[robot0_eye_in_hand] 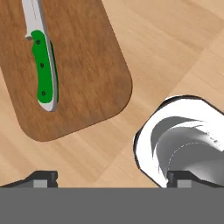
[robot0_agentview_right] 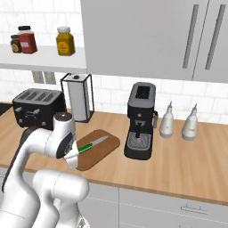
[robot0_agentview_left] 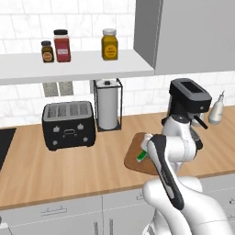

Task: Pick up the knife from the drawer and place it on the cutting board. Then place the meat from the plate to the cutting board.

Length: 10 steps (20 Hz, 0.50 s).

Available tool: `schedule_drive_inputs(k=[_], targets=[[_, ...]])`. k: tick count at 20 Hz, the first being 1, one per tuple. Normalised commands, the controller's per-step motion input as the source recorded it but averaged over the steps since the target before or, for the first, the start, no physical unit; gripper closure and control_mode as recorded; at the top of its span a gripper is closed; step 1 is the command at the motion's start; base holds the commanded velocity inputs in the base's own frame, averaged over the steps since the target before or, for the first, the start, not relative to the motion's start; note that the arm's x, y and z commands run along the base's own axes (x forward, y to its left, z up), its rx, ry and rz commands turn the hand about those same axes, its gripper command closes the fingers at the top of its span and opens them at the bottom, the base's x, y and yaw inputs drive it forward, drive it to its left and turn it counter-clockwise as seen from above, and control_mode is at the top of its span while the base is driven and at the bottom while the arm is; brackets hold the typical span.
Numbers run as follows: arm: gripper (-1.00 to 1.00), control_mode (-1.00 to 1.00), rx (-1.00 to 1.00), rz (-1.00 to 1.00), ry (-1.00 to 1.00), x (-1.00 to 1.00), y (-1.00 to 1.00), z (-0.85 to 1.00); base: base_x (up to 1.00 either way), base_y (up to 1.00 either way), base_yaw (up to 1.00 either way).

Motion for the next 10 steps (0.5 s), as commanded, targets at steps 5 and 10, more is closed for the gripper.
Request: schedule_drive_inputs(k=[5,10], targets=[[-1.00,1.00,-0.02,0.00,0.03,-0.12,0.00,-0.11,-0.21,0.00,0.00],[-1.00,1.00,0.00,0.00,0.00,0.00,0.00,0.00,-0.93,0.00,0.02]])
